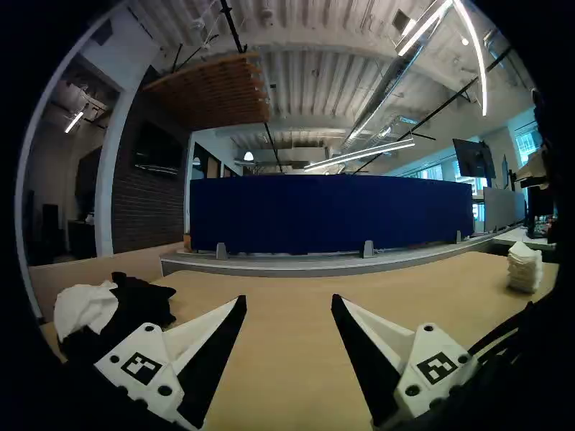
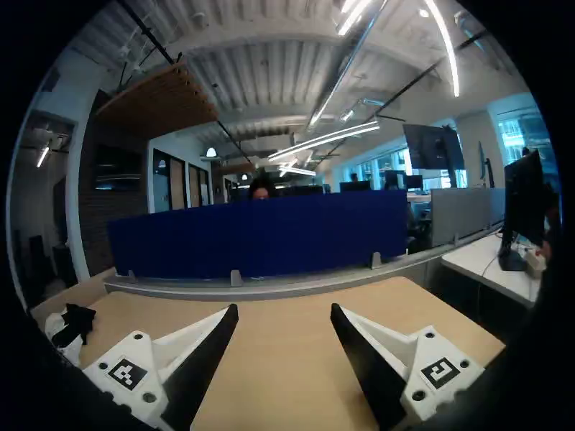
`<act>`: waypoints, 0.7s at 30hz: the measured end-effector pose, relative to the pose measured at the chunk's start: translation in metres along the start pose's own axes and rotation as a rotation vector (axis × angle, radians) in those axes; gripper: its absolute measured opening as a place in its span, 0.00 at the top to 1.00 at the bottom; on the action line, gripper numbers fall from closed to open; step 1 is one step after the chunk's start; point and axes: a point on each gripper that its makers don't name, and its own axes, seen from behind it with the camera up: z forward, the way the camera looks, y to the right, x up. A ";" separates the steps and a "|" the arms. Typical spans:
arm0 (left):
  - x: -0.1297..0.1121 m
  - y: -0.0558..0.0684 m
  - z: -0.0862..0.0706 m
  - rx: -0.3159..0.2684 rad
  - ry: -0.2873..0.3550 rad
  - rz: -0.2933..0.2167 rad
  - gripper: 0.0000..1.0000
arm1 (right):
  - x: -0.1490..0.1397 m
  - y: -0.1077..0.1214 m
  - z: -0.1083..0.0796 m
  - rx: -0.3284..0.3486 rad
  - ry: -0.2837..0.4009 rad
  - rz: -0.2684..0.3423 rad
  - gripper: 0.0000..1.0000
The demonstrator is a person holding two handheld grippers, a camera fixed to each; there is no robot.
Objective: Fold towel
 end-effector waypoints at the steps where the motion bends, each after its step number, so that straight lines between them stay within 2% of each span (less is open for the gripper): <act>1: 0.000 0.000 0.000 0.000 0.000 -0.001 0.13 | 0.000 0.000 0.000 0.000 0.000 0.001 0.00; 21: -0.022 0.003 0.000 0.002 -0.031 -0.001 0.13 | 0.002 -0.002 -0.002 0.007 0.002 -0.006 0.00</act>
